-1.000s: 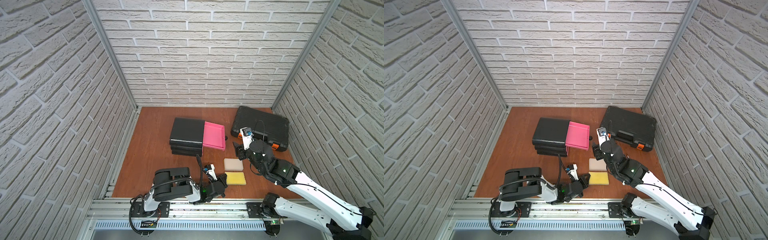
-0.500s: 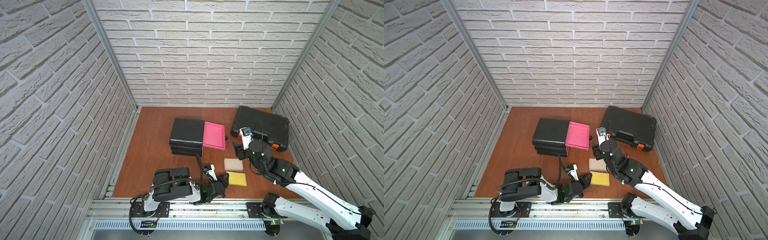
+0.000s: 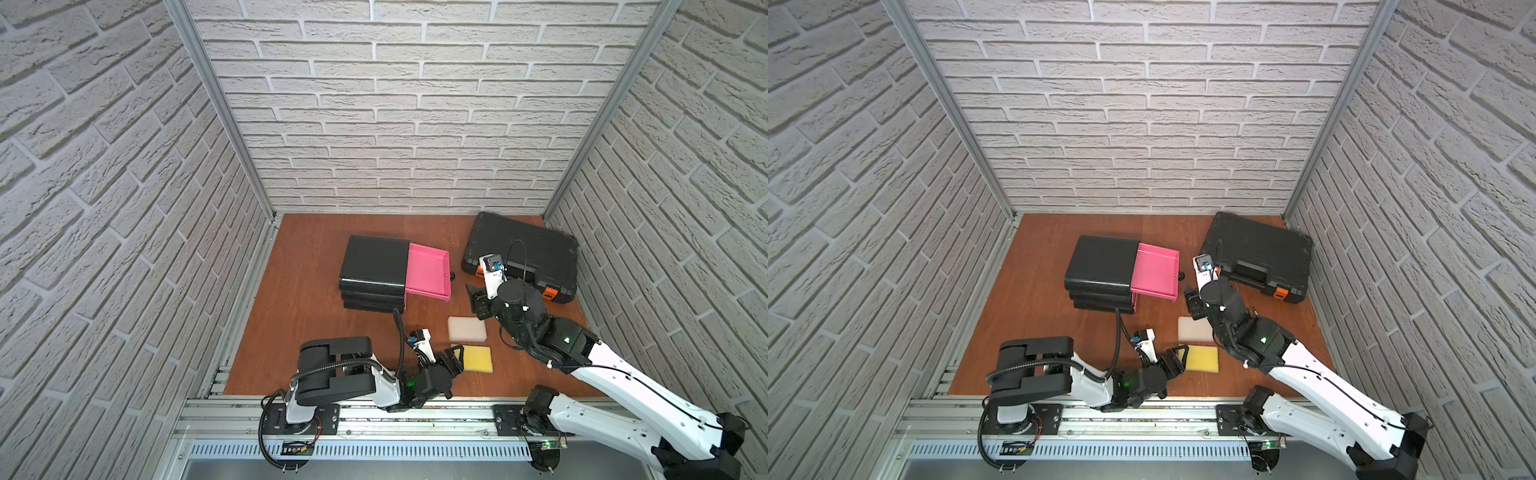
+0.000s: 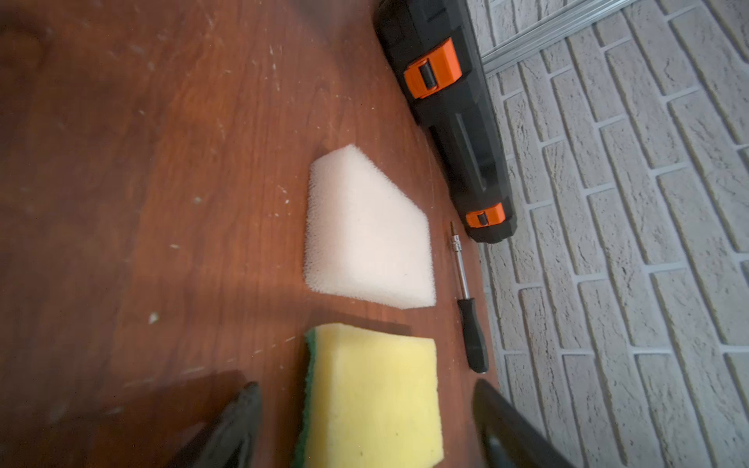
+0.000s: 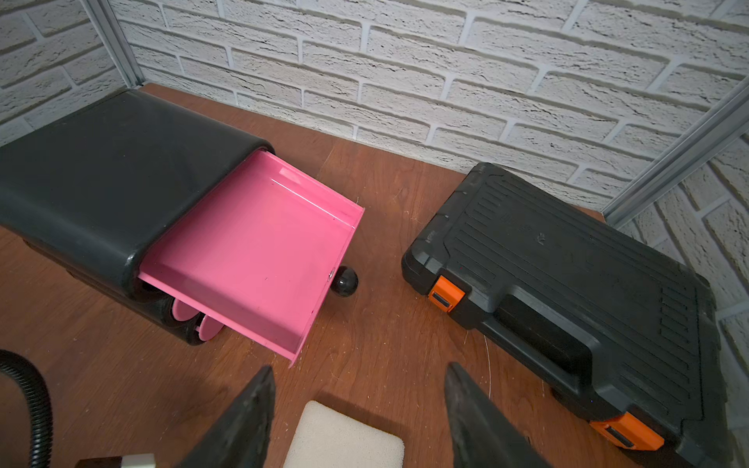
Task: Take the sponge out of the drawer
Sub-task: Place the sponge at the center of the board.
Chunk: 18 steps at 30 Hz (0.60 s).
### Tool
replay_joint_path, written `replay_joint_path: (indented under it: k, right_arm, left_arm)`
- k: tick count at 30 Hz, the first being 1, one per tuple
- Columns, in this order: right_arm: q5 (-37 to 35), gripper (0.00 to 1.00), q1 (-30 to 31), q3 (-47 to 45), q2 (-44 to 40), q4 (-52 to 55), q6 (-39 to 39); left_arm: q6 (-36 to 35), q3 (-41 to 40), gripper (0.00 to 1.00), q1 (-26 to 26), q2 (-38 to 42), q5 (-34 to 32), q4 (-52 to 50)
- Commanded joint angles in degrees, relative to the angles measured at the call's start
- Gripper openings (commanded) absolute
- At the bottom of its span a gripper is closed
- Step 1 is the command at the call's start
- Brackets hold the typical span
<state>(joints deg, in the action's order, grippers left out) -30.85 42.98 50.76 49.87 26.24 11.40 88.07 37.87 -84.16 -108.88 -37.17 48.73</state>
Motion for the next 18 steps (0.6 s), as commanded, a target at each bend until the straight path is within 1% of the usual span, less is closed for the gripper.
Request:
replay_joint_path:
  k: [1,3,4,7,10,11,14,18]
  right_arm:
    - [-0.7,0.66,-0.5,0.0,0.3,-0.7,0.4]
    - [-1.2,0.66,-0.6,0.2,0.6,-0.3,0.7]
    - [-1.5,0.67,-0.8,0.4,0.8,0.1,1.0]
    - [-3.0,0.69,-1.3,1.2,1.1,1.6,1.9]
    - [-4.6,0.74,-2.7,1.5,0.6,3.2,3.2]
    - [-4.5,0.75,-3.3,1.5,0.2,3.5,3.6]
    - [-2.4,0.80,-5.9,1.4,-0.9,4.1,5.0]
    - [4.8,0.81,-10.1,1.3,-0.5,3.9,7.3]
  left_arm:
    - [-4.9,-0.7,0.97,-0.5,2.8,-2.3,-3.3]
    - [-8.9,-0.1,0.98,-0.7,5.4,-2.8,-5.3]
    - [-11.9,1.0,0.98,-0.8,7.0,-2.7,-8.0]
    - [-20.0,6.4,0.98,-1.2,12.0,-2.7,-20.6]
    - [-26.9,9.2,0.98,-1.9,16.1,-4.7,-28.2]
    - [-27.9,9.6,0.98,-1.9,17.4,-5.1,-30.7]
    - [-32.0,9.9,0.98,-1.9,22.1,-6.6,-36.7]
    - [-38.2,10.7,0.98,-0.4,30.3,-7.5,-45.9]
